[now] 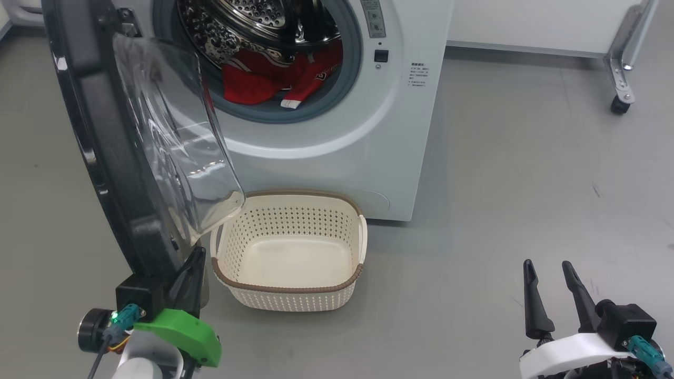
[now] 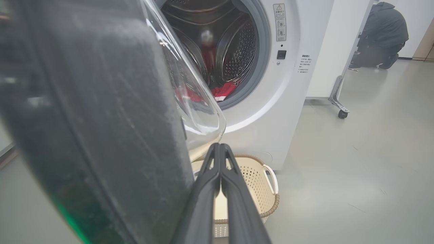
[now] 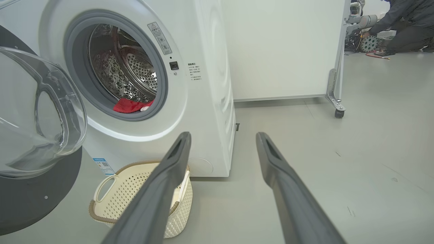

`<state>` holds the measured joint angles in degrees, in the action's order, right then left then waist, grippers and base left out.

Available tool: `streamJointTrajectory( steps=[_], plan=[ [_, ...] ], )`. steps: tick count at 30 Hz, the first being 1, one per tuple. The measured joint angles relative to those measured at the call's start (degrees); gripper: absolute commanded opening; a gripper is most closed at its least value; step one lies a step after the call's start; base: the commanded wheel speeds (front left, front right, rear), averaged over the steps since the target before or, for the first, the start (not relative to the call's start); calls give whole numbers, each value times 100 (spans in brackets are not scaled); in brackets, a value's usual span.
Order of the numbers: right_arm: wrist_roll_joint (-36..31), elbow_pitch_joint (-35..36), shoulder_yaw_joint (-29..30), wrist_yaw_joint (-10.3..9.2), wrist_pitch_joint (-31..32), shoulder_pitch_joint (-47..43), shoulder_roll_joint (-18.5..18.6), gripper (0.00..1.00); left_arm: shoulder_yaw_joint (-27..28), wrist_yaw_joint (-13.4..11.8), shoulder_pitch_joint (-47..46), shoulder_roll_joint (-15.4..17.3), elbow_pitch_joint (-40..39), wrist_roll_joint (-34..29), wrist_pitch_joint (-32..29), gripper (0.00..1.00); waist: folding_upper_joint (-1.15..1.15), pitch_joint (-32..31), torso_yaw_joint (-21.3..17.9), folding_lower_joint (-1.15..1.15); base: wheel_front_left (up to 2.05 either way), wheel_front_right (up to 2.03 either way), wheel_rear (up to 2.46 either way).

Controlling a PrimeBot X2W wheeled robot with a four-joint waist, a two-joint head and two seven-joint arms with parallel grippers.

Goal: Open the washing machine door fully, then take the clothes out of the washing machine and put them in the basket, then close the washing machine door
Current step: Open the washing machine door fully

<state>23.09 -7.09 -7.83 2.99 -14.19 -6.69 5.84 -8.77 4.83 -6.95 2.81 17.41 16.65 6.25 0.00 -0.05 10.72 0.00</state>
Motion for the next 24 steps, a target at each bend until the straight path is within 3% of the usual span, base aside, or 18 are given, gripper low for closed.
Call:
streamJointTrajectory(
  steps=[9, 24],
  plan=[
    [-57, -11, -40, 48, 0, 1, -4, 100, 187, -49, -6, 16, 35, 116, 148, 0, 0, 59, 358, 0, 0, 0, 0],
    [-215, 49, -127, 99, 0, 67, 109, 100, 802, -231, -55, 144, -132, 419, 398, 0, 0, 630, 562, 0, 0, 0, 0]
  ],
)
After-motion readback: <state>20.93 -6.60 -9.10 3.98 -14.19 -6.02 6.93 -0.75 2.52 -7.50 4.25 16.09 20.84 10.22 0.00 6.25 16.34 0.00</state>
